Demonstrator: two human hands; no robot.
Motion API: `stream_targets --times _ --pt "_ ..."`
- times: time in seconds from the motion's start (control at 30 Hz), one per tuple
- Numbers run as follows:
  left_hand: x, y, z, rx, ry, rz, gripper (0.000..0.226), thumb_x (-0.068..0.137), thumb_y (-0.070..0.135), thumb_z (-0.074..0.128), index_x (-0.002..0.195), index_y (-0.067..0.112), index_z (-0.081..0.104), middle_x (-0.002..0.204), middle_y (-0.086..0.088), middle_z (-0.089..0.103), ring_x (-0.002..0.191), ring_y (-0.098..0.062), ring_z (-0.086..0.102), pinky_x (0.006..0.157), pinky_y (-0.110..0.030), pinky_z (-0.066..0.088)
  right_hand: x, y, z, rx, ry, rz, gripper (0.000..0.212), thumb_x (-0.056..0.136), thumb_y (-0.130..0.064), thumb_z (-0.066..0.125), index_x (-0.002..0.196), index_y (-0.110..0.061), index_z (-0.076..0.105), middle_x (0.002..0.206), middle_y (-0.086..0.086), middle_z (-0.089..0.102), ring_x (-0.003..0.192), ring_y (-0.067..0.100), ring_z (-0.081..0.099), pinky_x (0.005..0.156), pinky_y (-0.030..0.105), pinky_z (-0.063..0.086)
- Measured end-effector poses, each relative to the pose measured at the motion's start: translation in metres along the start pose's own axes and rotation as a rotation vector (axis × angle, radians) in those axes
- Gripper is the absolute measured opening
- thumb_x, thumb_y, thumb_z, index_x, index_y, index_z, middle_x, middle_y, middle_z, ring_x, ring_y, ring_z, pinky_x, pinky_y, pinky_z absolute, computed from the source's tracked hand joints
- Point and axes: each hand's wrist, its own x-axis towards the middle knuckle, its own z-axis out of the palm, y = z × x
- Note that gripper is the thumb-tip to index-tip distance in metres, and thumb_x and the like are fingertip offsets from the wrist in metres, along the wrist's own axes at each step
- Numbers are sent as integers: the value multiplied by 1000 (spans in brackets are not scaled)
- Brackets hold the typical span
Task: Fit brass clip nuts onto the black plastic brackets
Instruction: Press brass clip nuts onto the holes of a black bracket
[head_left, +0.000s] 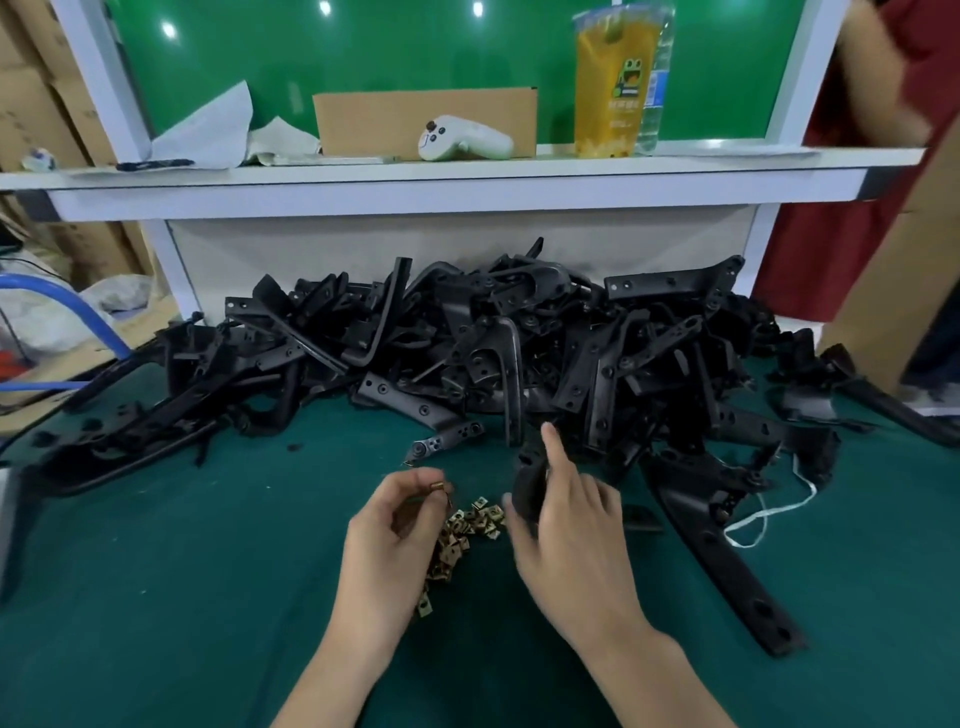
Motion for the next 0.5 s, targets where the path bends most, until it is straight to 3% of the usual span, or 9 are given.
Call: stream_targets --times 0.1,0.2,0.3,0.4,0.5 --pt "-2 -3 3 79 -6 44 12 95 17 67 101 27 67 94 18 76 94 2 69 82 -18 53 0 2 5 9 -111 42 94 94 -68 32 159 -13 -7 129 -1 53 121 18 47 116 38 29" --pt "-5 -3 0 71 -25 55 19 98 20 62 111 32 66 95 18 76 97 3 69 83 -13 51 -2 2 9 94 -241 57 89 90 -79 1 153 -24 -29 139 -5 41 133 13 30 124 33 4" --pt "-2 0 -3 -51 -50 18 20 100 23 58 117 29 67 96 10 78 95 -4 72 82 -7 49 -2 3 11 164 -250 72 81 91 -77 -1 147 -30 -38 142 -8 37 137 8 23 118 20 -13" --pt "2 2 -1 -166 -86 -18 22 100 22 57 120 25 67 101 4 78 98 -11 74 88 -14 53 2 7 10 300 -224 125 89 90 -80 17 144 -35 -38 146 -7 35 136 3 18 119 18 -6" --pt "1 1 3 -191 -137 -26 24 100 22 56 121 24 66 104 4 78 101 -12 73 92 -16 52 4 9 11 383 -194 150 93 86 -82 30 139 -43 -36 140 -7 39 139 14 26 122 39 21"
